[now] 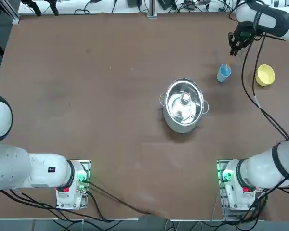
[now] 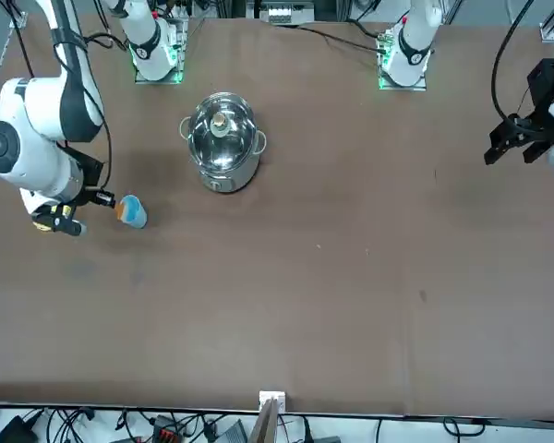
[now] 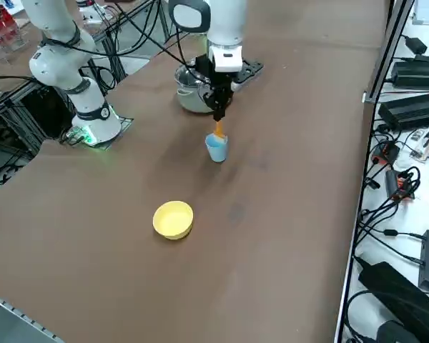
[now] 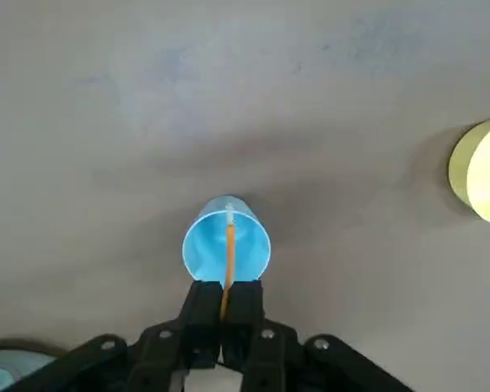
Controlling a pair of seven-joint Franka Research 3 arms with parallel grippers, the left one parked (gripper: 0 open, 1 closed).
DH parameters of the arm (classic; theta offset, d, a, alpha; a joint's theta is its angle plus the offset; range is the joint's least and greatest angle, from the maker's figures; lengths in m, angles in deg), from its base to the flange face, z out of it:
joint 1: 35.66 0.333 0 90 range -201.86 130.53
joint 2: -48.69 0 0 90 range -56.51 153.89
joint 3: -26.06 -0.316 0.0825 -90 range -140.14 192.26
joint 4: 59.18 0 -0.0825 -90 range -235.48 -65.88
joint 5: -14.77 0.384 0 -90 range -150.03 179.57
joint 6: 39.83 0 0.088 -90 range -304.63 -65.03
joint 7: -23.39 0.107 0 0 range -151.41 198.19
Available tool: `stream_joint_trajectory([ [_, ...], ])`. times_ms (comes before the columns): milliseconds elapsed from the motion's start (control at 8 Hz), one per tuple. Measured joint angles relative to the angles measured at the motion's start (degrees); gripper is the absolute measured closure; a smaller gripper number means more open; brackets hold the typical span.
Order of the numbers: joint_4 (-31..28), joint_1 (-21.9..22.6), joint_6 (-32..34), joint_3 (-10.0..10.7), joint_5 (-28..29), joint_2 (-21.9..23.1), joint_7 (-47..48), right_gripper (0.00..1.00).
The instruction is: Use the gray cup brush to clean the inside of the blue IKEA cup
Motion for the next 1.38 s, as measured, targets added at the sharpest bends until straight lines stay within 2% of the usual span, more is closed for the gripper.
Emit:
stream_joint_trajectory([
  [875,-4.3,0.5,-2.5,0.0,0.0,0.1,-0.1,0.96],
  [1375,-4.6,0.0,-5.0,0.7,-0.8,0.0,-0.1,0.96],
])
